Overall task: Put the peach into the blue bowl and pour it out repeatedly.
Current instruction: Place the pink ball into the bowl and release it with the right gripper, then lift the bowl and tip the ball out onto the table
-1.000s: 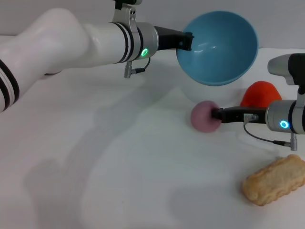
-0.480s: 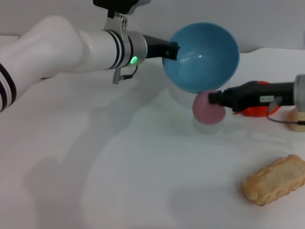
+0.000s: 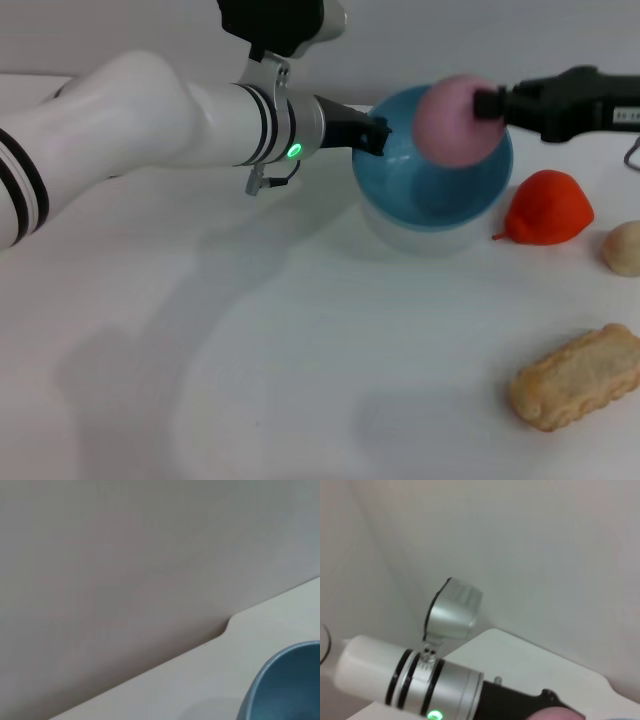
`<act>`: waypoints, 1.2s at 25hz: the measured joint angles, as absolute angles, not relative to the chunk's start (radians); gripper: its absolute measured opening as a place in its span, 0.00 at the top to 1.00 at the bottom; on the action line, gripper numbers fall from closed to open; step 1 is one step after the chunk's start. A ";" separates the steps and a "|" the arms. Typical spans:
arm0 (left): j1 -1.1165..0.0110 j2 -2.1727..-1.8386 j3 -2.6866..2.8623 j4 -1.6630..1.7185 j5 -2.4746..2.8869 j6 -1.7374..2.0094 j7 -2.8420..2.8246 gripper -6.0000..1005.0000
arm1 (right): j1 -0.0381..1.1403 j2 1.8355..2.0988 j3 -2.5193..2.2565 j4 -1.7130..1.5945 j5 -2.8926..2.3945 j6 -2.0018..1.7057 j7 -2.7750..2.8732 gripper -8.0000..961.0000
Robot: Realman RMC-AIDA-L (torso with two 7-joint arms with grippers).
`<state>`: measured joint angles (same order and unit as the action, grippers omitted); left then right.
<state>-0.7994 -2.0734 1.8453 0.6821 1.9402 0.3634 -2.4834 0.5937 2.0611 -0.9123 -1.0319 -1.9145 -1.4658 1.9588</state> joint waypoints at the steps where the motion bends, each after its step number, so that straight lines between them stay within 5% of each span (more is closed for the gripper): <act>1: -0.799 -2.074 1.853 0.684 1.940 0.363 -2.486 1.00 | 0.596 2.061 -0.905 -1.027 -1.916 -1.462 1.959 0.95; 20: -0.802 -2.077 1.890 0.699 1.927 0.368 -2.492 0.99 | 0.626 2.065 -0.922 -0.844 -1.974 -1.205 1.902 0.94; 30: -0.802 -2.077 1.891 0.700 1.926 0.369 -2.493 0.99 | 0.554 2.068 -0.893 -0.902 -1.961 -1.156 1.839 0.48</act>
<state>-0.8017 -2.0769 1.8914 0.6996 1.9264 0.3688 -2.4927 0.5537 2.0679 -0.8927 -0.9025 -1.9607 -1.1565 1.8393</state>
